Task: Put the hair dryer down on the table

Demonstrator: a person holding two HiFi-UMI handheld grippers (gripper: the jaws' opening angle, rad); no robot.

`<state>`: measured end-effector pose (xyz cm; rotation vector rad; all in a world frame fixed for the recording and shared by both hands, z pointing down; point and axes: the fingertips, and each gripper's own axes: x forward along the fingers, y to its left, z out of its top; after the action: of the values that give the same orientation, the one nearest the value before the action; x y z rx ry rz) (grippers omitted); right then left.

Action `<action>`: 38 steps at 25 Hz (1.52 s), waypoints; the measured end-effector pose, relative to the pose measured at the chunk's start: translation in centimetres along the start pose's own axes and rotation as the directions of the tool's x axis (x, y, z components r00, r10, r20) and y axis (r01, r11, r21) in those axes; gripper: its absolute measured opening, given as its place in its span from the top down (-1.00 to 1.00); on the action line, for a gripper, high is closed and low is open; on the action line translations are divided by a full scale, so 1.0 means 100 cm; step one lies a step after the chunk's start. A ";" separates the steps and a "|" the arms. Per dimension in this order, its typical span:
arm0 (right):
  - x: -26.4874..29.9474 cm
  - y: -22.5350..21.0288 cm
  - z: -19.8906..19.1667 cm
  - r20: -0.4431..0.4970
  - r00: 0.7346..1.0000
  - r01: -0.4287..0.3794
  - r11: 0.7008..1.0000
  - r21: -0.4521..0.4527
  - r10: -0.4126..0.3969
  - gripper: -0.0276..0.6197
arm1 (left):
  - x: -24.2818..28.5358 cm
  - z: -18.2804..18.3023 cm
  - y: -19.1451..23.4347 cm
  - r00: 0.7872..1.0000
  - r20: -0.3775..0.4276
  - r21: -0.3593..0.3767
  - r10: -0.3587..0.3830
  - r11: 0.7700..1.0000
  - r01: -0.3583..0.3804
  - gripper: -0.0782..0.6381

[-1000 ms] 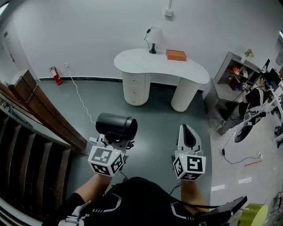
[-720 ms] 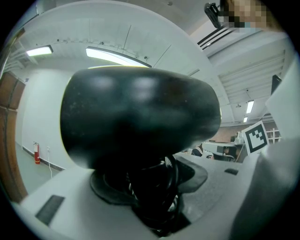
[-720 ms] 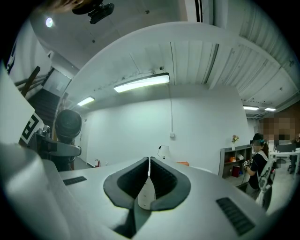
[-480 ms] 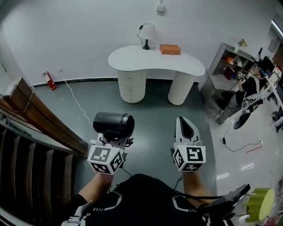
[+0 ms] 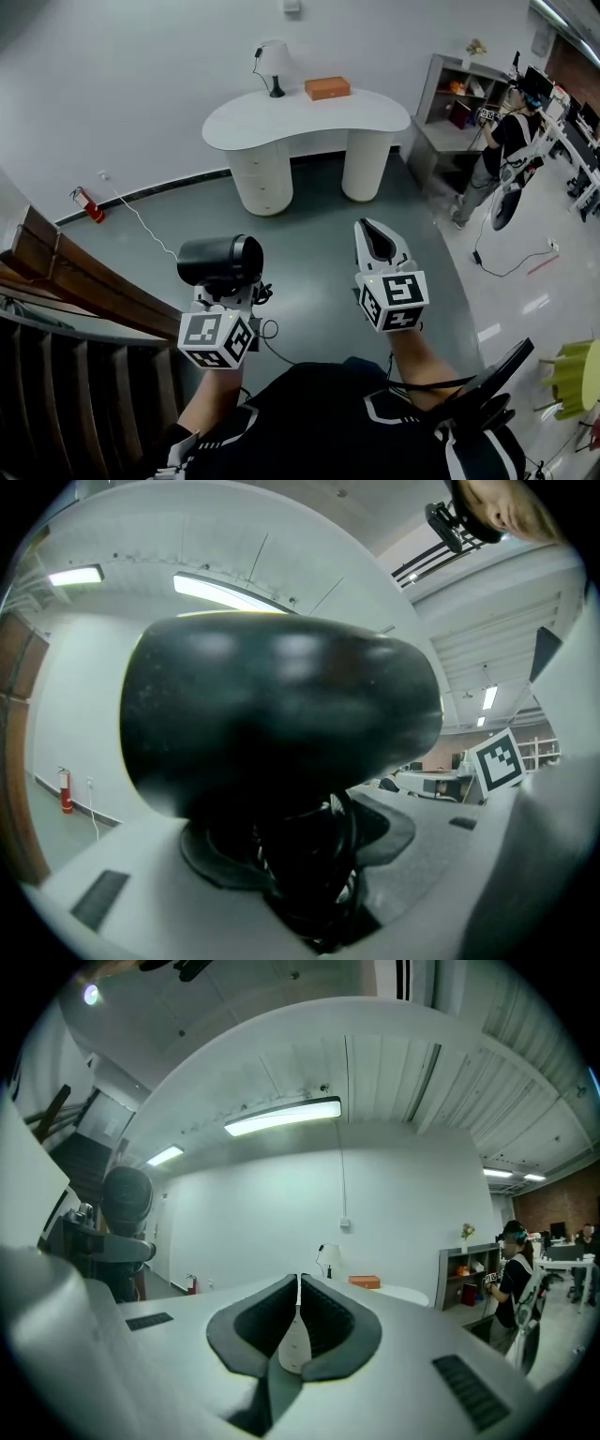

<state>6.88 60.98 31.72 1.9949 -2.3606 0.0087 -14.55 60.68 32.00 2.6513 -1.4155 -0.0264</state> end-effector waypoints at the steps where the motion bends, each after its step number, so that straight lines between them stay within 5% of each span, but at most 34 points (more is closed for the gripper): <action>1: 0.003 0.003 0.000 -0.005 1.000 -0.006 1.000 0.000 0.006 0.83 | 0.000 0.000 0.002 1.000 0.000 0.000 -0.001 1.000 0.001 0.14; 14: 0.057 -0.020 0.001 0.028 0.998 -0.060 0.998 0.005 0.060 0.83 | 0.050 -0.005 0.008 0.999 0.003 0.012 0.037 0.999 -0.037 0.14; 38: 0.225 -0.150 0.001 0.043 0.983 -0.180 0.984 0.006 0.180 0.83 | 0.260 -0.001 0.025 0.987 -0.056 0.016 0.148 0.989 -0.148 0.14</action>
<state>17.87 36.27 32.17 1.7958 -2.5644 -0.0148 -2.05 37.76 33.64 2.5270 -1.5943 0.0723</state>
